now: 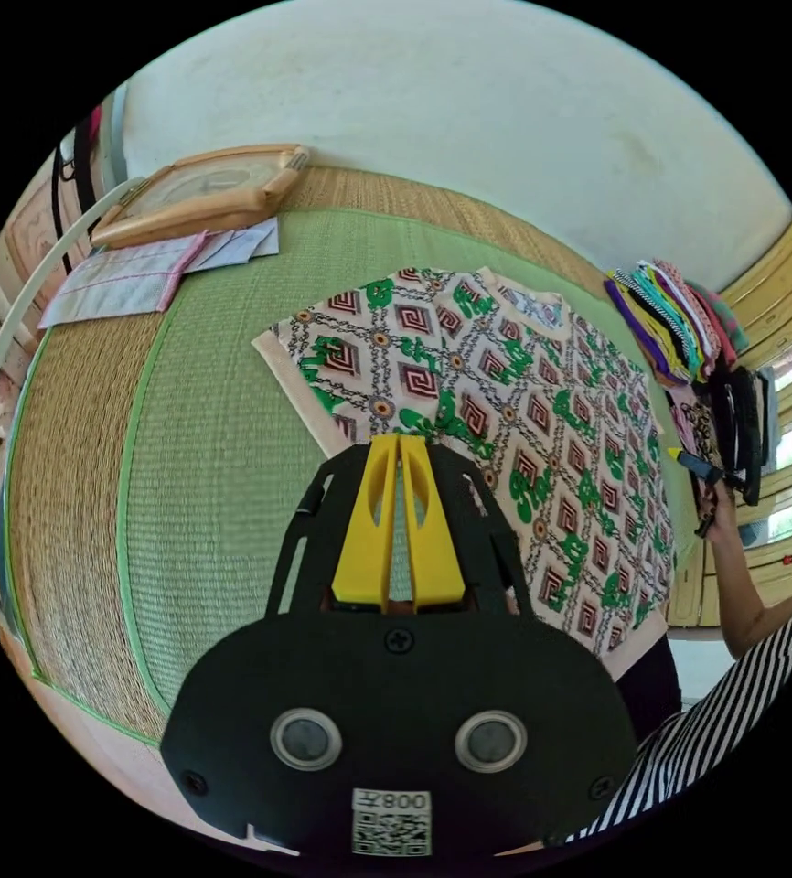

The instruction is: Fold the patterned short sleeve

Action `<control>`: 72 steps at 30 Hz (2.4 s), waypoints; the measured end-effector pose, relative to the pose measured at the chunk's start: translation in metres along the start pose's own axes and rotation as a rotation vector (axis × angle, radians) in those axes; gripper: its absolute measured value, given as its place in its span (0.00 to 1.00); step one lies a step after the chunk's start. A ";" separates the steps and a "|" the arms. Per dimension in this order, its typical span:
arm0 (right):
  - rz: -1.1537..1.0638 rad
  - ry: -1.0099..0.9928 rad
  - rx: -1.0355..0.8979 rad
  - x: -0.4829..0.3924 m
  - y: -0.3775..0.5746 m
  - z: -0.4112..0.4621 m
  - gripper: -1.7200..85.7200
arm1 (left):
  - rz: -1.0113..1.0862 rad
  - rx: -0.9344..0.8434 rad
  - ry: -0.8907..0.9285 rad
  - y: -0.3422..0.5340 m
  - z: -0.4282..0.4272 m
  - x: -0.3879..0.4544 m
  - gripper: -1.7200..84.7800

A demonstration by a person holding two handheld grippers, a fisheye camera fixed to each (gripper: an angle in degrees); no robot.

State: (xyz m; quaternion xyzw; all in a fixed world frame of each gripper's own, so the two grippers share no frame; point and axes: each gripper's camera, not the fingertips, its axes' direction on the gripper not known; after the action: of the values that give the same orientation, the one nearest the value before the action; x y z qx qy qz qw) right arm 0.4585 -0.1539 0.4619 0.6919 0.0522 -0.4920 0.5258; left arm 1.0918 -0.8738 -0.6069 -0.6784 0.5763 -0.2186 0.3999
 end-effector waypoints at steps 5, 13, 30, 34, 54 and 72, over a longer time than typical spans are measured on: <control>-0.015 -0.057 -0.122 -0.012 0.063 -0.004 0.02 | 0.046 -0.105 0.163 0.062 -0.021 0.030 0.02; 0.019 -0.044 -0.188 0.003 0.105 0.014 0.02 | -0.013 -0.238 0.121 0.132 -0.029 0.037 0.02; 0.066 -0.158 -0.150 0.026 0.116 0.009 0.02 | -0.189 -0.208 0.200 0.164 -0.071 0.035 0.02; 0.066 -0.128 -0.198 0.028 0.120 0.028 0.02 | -0.184 -0.245 0.169 0.155 -0.068 0.046 0.02; 0.086 -0.117 -0.132 0.045 0.104 0.053 0.02 | -0.067 -0.217 0.109 0.006 -0.038 0.133 0.02; 0.085 -0.148 -0.048 0.035 0.039 0.092 0.02 | -0.068 -0.162 0.124 -0.093 -0.033 0.214 0.02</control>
State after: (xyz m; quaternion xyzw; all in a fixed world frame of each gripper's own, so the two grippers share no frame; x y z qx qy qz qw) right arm 0.4416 -0.2588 0.4662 0.6422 -0.0043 -0.5178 0.5651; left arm 1.1747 -1.0870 -0.5488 -0.7129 0.5923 -0.2262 0.2997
